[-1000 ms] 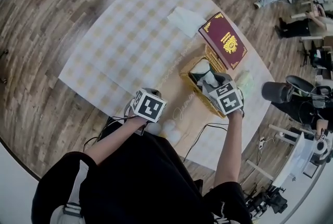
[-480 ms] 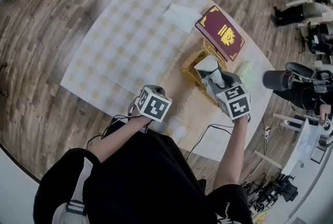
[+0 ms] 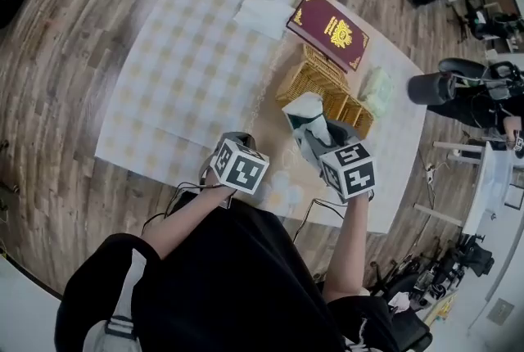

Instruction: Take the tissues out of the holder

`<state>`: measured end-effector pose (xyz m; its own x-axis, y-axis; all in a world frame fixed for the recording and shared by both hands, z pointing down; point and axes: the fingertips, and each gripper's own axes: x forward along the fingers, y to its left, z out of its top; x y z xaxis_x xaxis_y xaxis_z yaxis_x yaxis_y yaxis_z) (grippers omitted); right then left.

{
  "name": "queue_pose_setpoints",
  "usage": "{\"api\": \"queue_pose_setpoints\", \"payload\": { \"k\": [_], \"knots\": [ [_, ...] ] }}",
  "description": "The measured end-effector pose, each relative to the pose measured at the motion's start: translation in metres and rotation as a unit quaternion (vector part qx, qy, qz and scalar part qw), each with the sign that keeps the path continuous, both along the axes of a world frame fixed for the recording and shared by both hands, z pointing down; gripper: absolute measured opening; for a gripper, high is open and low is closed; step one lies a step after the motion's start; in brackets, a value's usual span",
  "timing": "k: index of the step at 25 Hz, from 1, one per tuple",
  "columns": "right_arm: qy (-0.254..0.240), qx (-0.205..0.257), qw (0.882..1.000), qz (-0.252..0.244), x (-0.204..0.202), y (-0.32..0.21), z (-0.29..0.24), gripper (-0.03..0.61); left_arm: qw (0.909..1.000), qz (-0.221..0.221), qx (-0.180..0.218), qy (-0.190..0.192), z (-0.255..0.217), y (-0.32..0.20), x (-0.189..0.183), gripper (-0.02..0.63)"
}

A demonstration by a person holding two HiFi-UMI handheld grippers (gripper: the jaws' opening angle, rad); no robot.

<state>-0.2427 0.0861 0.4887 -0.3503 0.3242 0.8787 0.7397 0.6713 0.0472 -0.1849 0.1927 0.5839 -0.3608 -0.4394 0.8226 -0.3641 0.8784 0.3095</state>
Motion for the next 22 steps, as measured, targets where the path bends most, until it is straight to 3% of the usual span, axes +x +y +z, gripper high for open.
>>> {"api": "queue_pose_setpoints", "payload": {
  "k": [10,22],
  "knots": [
    [0.031,-0.062,0.987,0.148,0.065,-0.009,0.028,0.169,0.9975,0.061,0.026,0.024,0.004,-0.030,0.021,-0.002],
    [0.048,-0.095,0.951,0.292,0.155,-0.075,0.044,0.170,0.9813,0.189,0.010,0.033,0.007,-0.111,0.080,-0.002]
  ]
}}
